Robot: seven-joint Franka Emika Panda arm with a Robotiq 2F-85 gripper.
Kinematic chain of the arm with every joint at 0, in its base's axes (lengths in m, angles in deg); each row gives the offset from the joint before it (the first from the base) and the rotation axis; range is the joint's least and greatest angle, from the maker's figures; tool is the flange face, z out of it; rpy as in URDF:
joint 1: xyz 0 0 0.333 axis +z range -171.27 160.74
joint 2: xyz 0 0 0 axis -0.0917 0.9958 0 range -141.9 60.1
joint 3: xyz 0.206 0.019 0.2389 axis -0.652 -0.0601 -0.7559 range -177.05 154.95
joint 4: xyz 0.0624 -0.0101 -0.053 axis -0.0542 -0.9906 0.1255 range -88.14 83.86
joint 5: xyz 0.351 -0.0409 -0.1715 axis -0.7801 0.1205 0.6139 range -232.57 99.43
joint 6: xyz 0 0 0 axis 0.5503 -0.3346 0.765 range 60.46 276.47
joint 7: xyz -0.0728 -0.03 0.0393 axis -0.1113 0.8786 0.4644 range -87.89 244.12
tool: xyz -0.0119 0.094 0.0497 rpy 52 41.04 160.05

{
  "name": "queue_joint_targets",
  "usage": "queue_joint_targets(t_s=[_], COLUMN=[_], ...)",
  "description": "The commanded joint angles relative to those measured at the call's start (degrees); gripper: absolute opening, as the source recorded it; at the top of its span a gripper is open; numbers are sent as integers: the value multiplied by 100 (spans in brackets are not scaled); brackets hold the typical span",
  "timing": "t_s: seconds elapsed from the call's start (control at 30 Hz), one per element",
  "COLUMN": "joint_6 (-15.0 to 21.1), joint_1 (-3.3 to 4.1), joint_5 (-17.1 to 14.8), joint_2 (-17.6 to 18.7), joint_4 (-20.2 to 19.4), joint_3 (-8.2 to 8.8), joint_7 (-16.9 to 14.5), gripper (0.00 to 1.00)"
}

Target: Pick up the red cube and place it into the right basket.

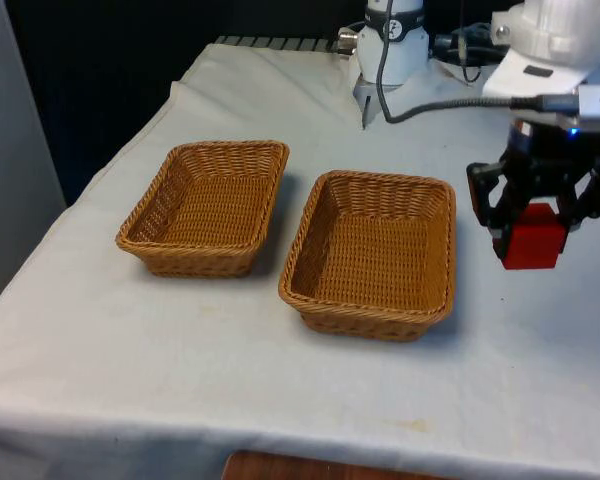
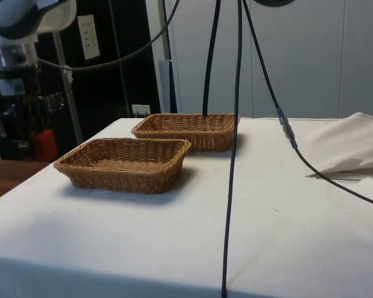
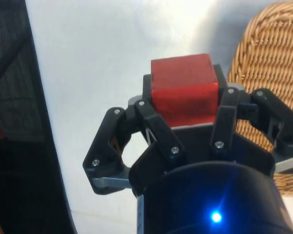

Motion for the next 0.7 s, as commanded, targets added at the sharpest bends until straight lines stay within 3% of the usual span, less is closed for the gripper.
queue_joint_targets(t_s=[0.0,0.07,0.1,0.13,0.4,0.43,0.47,0.67], joint_6=[34,-40,-103,-74,-327,-372,-350,-481], joint_1=[80,80,0,74,86,6,92,86], joint_5=[29,40,17,46,69,46,69,80], joint_2=[-178,-246,-92,-275,-470,-327,-487,-596], joint_4=[-201,-201,0,-195,-183,0,-183,-183], joint_3=[29,46,23,52,74,52,74,86], joint_7=[6,0,-6,0,6,-11,6,0], gripper=[3,3,3,3,3,3,3,3])
